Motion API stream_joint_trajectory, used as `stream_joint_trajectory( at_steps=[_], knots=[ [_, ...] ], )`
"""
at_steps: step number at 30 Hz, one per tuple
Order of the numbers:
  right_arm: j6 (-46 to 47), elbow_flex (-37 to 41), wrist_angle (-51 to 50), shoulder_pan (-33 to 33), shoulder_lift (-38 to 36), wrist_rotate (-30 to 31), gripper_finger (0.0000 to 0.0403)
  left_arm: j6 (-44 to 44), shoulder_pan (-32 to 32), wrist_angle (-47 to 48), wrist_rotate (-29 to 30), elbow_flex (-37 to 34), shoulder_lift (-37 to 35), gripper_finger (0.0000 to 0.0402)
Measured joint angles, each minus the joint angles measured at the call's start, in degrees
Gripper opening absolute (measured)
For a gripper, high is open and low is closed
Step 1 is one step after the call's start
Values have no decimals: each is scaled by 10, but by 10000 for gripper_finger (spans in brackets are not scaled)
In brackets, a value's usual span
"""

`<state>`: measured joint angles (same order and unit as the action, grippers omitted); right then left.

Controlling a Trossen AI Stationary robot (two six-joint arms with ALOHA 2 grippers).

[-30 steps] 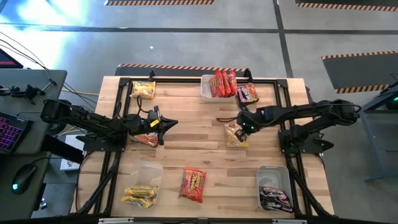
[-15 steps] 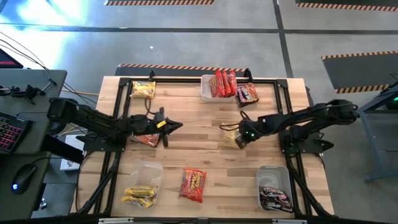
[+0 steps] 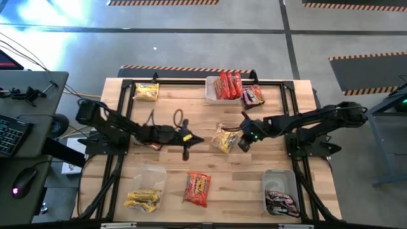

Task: Sort Maruchan noodles
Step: Put the yellow noodle pack into the transparent bin

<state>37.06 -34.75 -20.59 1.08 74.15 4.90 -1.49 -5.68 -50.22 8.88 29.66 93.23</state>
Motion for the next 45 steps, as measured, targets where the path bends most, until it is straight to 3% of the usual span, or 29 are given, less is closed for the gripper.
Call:
stream_joint_trajectory(
  at_steps=[4,8,15,25,30,36,45],
  knots=[
    [2,0,-66,6,0,87,0,24,-9,4,0,46,55,28],
    [4,0,-69,16,0,152,0,26,-12,21,-6,89,98,63],
    [-22,0,-9,24,1,139,0,106,-23,75,-31,152,151,117],
    [15,-1,14,24,27,172,0,223,-36,91,68,190,209,143],
    [15,-1,47,25,85,153,0,269,-36,92,83,203,227,143],
    [10,-1,163,25,149,71,0,302,-36,102,83,209,234,141],
    [19,-1,230,25,168,27,0,322,-37,159,83,209,232,140]
  ],
)
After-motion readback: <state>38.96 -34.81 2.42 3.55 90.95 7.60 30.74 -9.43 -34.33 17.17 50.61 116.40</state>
